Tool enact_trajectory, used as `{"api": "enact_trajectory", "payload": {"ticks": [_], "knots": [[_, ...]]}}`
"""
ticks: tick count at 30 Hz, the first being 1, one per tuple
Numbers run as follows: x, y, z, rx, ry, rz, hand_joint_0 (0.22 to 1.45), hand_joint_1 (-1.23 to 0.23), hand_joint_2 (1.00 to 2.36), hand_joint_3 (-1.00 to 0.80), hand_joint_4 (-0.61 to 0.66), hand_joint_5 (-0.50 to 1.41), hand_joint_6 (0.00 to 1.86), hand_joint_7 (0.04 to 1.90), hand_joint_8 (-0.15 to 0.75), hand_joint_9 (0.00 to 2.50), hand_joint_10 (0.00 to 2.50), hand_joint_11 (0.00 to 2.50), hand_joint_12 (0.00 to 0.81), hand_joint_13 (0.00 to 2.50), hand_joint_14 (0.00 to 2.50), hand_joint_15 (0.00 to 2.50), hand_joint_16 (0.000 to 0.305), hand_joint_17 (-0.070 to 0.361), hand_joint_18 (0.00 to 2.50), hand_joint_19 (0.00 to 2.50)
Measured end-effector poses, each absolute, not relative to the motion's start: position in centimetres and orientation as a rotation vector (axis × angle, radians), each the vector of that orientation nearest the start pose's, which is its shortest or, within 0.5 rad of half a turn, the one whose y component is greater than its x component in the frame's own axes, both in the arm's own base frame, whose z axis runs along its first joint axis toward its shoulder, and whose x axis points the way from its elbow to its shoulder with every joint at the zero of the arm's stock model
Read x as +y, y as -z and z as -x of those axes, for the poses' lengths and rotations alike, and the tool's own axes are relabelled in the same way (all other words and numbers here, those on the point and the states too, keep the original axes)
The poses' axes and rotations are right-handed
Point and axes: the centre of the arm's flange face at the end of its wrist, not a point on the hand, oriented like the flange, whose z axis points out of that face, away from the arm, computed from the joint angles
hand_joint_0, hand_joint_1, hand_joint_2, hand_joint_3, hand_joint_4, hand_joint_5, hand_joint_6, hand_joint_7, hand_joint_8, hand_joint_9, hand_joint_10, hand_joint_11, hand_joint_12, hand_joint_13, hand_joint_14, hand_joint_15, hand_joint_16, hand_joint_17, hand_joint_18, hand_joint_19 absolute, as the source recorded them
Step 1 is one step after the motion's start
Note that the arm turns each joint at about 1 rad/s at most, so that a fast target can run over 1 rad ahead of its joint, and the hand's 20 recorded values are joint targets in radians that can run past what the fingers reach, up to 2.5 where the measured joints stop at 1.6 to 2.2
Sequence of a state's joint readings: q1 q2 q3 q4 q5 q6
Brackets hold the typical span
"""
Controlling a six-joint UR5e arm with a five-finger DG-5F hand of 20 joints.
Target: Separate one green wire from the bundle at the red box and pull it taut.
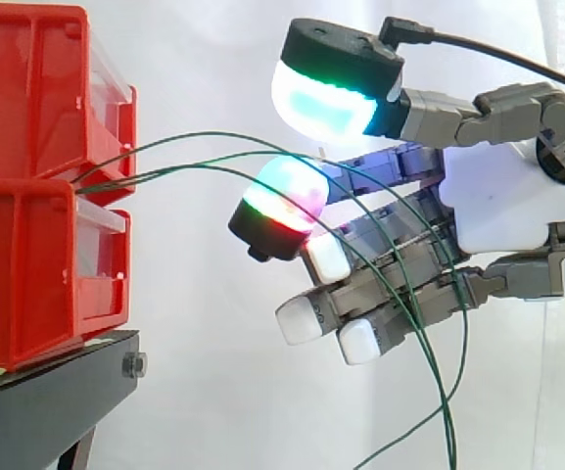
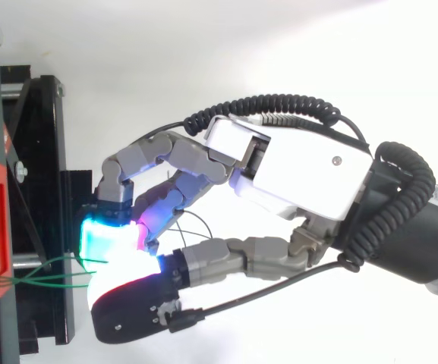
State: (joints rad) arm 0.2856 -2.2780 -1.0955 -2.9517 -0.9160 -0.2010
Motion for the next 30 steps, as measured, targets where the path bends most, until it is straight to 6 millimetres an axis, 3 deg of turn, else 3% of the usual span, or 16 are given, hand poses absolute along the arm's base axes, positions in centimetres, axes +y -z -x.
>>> {"api": "enact_trajectory", "payload": {"ticks": [6, 11, 16, 24, 30], "knots": [[2.02, -29.25, -75.74, 1.087, -0.750, -1.252, 0.60, -0.71, 1.01, -0.34, 0.08, -0.14, 0.90, 1.05, 0.252, 1.09, 0.02, 0.59, 0.311, 0.89, 0.02, 0.42, 0.048, 0.108, 0.76, 0.64], [2.00, -29.24, -75.74, 1.087, -0.749, -1.252, 0.56, -0.64, 1.00, -0.50, 0.09, -0.14, 0.90, 1.01, 0.259, 1.12, 0.02, 0.58, 0.313, 0.90, 0.02, 0.41, 0.049, 0.109, 0.77, 0.64], [1.98, -29.24, -75.74, 1.087, -0.749, -1.252, 0.53, -0.59, 1.00, -0.50, 0.09, -0.13, 0.90, 1.01, 0.264, 1.15, 0.02, 0.58, 0.320, 0.92, 0.02, 0.41, 0.051, 0.114, 0.79, 0.63], [2.00, -29.24, -75.73, 1.087, -0.749, -1.253, 0.63, -0.79, 1.01, -0.27, 0.02, -0.14, 0.91, 1.08, 0.248, 1.10, 0.02, 0.60, 0.304, 0.89, 0.02, 0.43, 0.048, 0.107, 0.76, 0.63], [2.00, -29.24, -75.73, 1.087, -0.749, -1.253, 0.65, -0.83, 1.01, -0.29, 0.01, -0.15, 0.92, 1.00, 0.241, 1.05, 0.02, 0.59, 0.301, 0.88, 0.02, 0.42, 0.047, 0.107, 0.75, 0.62]]}}
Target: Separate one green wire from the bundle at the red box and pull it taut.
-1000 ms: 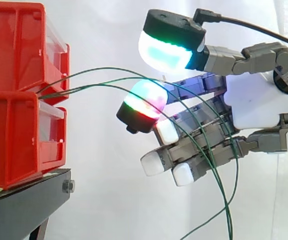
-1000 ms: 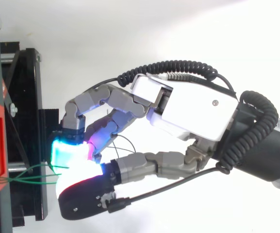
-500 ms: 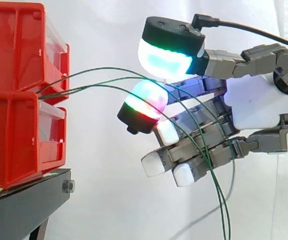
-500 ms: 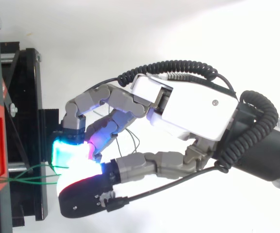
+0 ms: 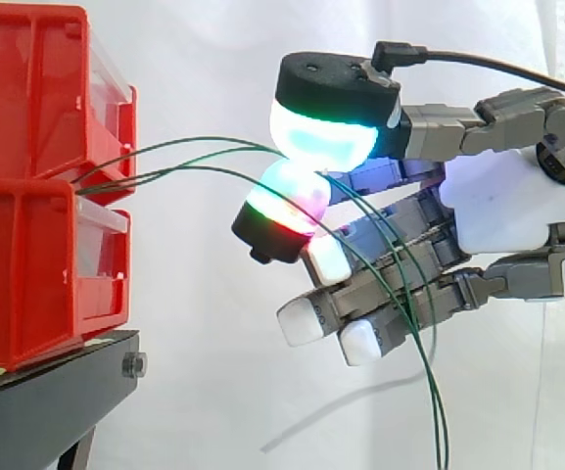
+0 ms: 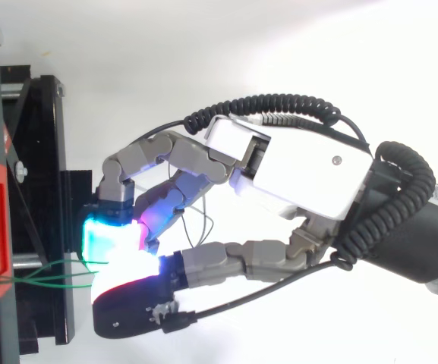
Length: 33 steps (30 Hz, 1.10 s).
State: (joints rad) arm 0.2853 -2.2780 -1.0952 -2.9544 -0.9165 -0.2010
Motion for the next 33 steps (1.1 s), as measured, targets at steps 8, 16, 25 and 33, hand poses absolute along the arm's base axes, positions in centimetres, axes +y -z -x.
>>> {"api": "enact_trajectory", "payload": {"ticks": [8, 16, 25, 33], "knots": [[2.01, -29.24, -75.74, 1.087, -0.749, -1.252, 0.65, -0.87, 1.00, -0.50, 0.06, -0.15, 0.92, 0.97, 0.229, 1.06, 0.02, 0.60, 0.293, 0.87, 0.02, 0.41, 0.047, 0.105, 0.74, 0.60], [2.01, -29.24, -75.73, 1.087, -0.749, -1.252, 0.51, -0.72, 1.00, -0.50, 0.10, -0.14, 0.91, 0.97, 0.254, 1.10, 0.02, 0.58, 0.314, 0.90, 0.02, 0.41, 0.050, 0.113, 0.78, 0.61], [2.00, -29.26, -75.74, 1.087, -0.750, -1.252, 0.53, -0.58, 1.00, -0.50, 0.10, -0.14, 0.90, 0.99, 0.259, 1.11, 0.02, 0.57, 0.318, 0.91, 0.02, 0.41, 0.050, 0.113, 0.78, 0.63], [2.00, -29.24, -75.72, 1.089, -0.749, -1.254, 0.60, -0.66, 1.01, -0.34, 0.09, -0.13, 0.90, 1.06, 0.256, 1.12, 0.02, 0.59, 0.310, 0.90, 0.02, 0.42, 0.048, 0.107, 0.76, 0.64]]}}
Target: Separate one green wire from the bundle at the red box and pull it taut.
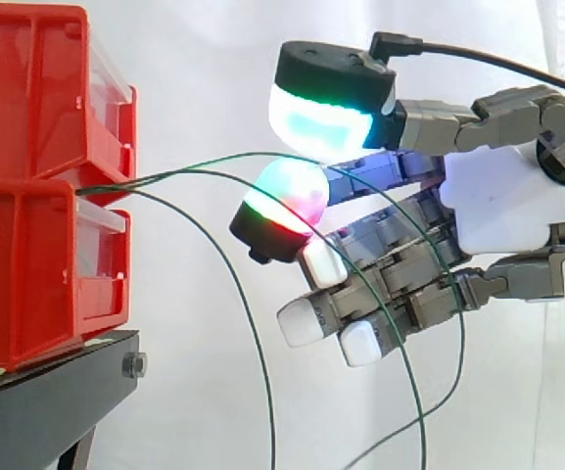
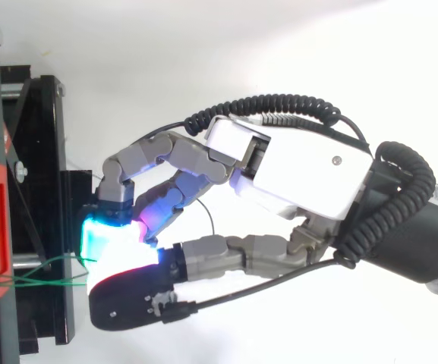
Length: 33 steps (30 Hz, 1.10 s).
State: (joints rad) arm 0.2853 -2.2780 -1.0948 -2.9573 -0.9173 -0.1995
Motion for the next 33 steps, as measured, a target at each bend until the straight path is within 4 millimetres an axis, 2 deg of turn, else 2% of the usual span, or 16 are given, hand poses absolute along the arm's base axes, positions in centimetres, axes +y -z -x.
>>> {"api": "enact_trajectory", "payload": {"ticks": [5, 8, 13, 16, 18, 21, 24, 33], "knots": [[2.00, -29.25, -75.71, 1.089, -0.749, -1.254, 0.61, -0.68, 1.01, -0.34, 0.10, -0.13, 0.90, 1.05, 0.257, 1.12, 0.02, 0.59, 0.308, 0.90, 0.02, 0.42, 0.048, 0.107, 0.76, 0.63], [2.00, -29.26, -75.71, 1.088, -0.748, -1.255, 0.54, -0.61, 1.00, -0.50, 0.10, -0.13, 0.90, 1.01, 0.263, 1.13, 0.02, 0.58, 0.317, 0.91, 0.02, 0.41, 0.050, 0.112, 0.78, 0.63], [2.05, -29.26, -75.71, 1.084, -0.752, -1.258, 0.50, -0.57, 1.00, -0.50, 0.11, -0.13, 0.89, 1.00, 0.272, 1.14, 0.02, 0.56, 0.329, 0.92, 0.02, 0.41, 0.052, 0.118, 0.80, 0.62], [2.06, -29.24, -75.68, 1.084, -0.752, -1.260, 0.51, -0.65, 1.00, -0.50, 0.11, -0.13, 0.89, 1.01, 0.272, 1.14, 0.02, 0.57, 0.328, 0.92, 0.02, 0.40, 0.052, 0.116, 0.80, 0.62], [2.06, -29.22, -75.67, 1.085, -0.751, -1.261, 0.56, -0.74, 1.00, -0.50, 0.11, -0.14, 0.89, 1.04, 0.260, 1.13, 0.02, 0.58, 0.313, 0.91, 0.02, 0.42, 0.049, 0.110, 0.77, 0.63], [2.09, -29.21, -75.65, 1.085, -0.751, -1.262, 0.61, -0.78, 1.01, -0.40, 0.08, -0.13, 0.90, 1.06, 0.248, 1.13, 0.02, 0.58, 0.306, 0.91, 0.02, 0.42, 0.047, 0.107, 0.76, 0.63], [2.12, -29.20, -75.65, 1.085, -0.752, -1.263, 0.62, -0.79, 1.01, -0.32, 0.06, -0.13, 0.91, 1.06, 0.250, 1.14, 0.02, 0.59, 0.305, 0.91, 0.02, 0.42, 0.047, 0.106, 0.76, 0.63], [2.30, -29.20, -75.64, 1.086, -0.752, -1.262, 0.61, -0.78, 1.01, -0.24, 0.02, -0.11, 0.91, 1.12, 0.251, 1.21, 0.02, 0.56, 0.318, 0.94, 0.01, 0.41, 0.051, 0.114, 0.82, 0.63]]}}
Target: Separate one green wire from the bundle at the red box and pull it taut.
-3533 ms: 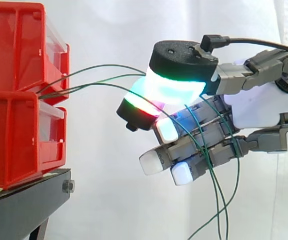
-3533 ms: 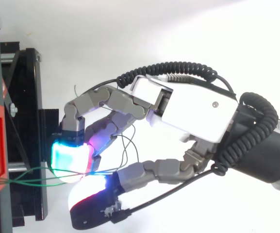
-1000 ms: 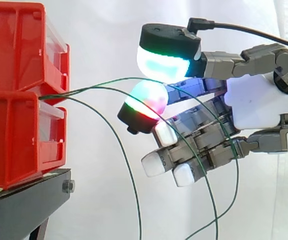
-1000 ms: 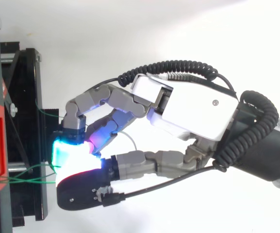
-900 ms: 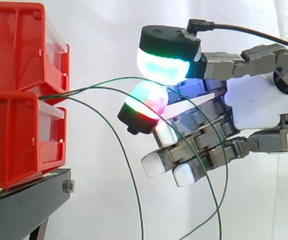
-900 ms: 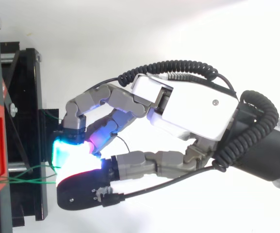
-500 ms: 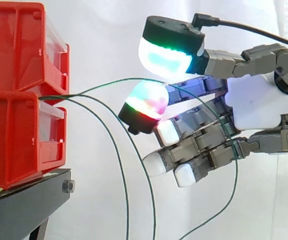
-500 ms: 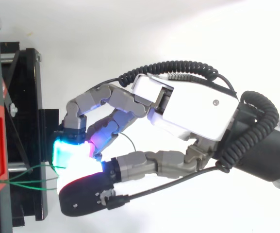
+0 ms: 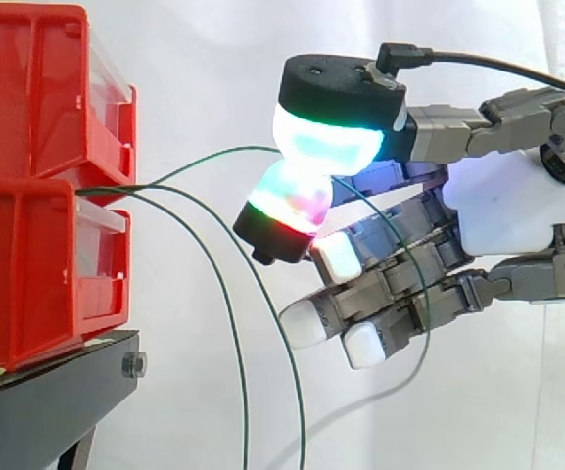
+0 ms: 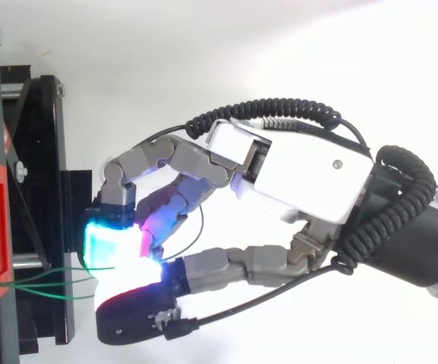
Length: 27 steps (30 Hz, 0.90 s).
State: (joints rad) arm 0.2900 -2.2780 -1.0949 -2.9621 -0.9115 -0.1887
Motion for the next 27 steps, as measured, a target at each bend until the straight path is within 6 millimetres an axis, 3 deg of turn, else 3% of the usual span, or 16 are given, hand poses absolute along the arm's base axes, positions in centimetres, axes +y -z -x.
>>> {"api": "enact_trajectory", "payload": {"ticks": [13, 27], "knots": [[2.46, -29.10, -75.47, 1.052, -0.791, -1.311, 0.58, -0.68, 1.01, -0.28, 0.06, -0.10, 0.90, 1.10, 0.293, 1.25, 0.01, 0.53, 0.364, 0.98, 0.01, 0.39, 0.060, 0.134, 0.88, 0.60], [2.31, -28.98, -75.26, 1.028, -0.800, -1.347, 0.57, -0.61, 1.01, -0.32, 0.09, -0.11, 0.89, 1.07, 0.289, 1.23, 0.01, 0.53, 0.354, 0.96, 0.01, 0.40, 0.058, 0.130, 0.84, 0.63]]}}
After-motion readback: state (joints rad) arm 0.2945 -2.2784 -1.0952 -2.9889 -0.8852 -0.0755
